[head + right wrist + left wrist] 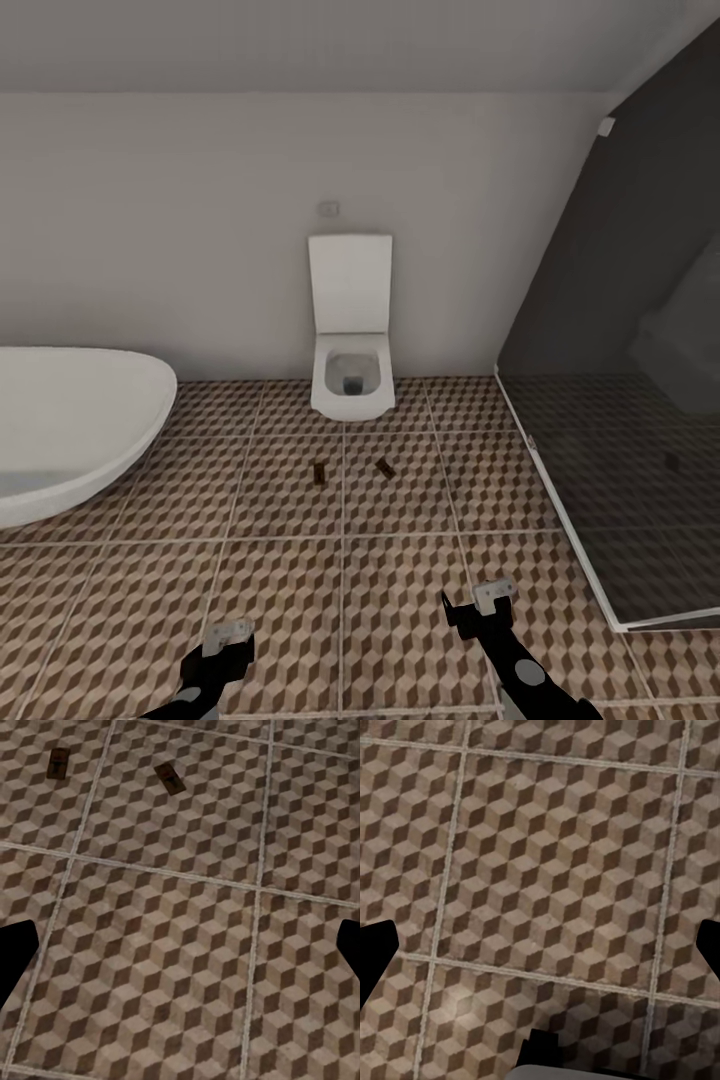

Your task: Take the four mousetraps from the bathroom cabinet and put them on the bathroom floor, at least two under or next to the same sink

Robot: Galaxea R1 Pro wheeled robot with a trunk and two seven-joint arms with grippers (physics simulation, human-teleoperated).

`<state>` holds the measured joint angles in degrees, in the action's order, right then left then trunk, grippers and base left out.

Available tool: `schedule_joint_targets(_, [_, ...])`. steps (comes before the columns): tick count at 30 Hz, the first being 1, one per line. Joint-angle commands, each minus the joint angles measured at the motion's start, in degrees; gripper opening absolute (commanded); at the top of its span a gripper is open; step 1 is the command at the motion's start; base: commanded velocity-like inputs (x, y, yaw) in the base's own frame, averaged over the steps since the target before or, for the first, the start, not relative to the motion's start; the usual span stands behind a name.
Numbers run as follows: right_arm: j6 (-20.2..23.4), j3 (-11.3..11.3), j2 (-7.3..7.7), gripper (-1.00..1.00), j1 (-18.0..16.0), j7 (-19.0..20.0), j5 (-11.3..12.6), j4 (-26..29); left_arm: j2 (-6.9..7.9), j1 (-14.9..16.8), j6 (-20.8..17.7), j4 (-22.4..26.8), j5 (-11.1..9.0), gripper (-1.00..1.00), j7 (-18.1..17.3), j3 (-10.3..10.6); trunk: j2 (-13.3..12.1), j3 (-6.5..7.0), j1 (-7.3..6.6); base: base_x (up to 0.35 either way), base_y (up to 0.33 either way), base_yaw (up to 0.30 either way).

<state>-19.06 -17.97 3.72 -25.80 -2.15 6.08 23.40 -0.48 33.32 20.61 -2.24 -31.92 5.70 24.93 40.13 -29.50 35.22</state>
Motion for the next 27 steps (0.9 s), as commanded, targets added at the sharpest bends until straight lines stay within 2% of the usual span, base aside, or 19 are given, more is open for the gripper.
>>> schedule_joint_targets(1, [-0.19,-0.49,0.06,1.00,-0.04,-0.22,0.60,-0.02,-0.05,0.08,0.31,-0.22,-0.16,1.00,0.16,0.47,-0.37,0.23,-0.21,0.000,0.000,0.000])
schedule_joint_targets(27, [-0.26,-0.49,0.06,1.00,-0.03,-0.22,0.60,-0.02,-0.04,0.08,0.31,-0.22,-0.17,1.00,0.15,0.47,-10.80,7.37,-5.92,0.000,0.000,0.000])
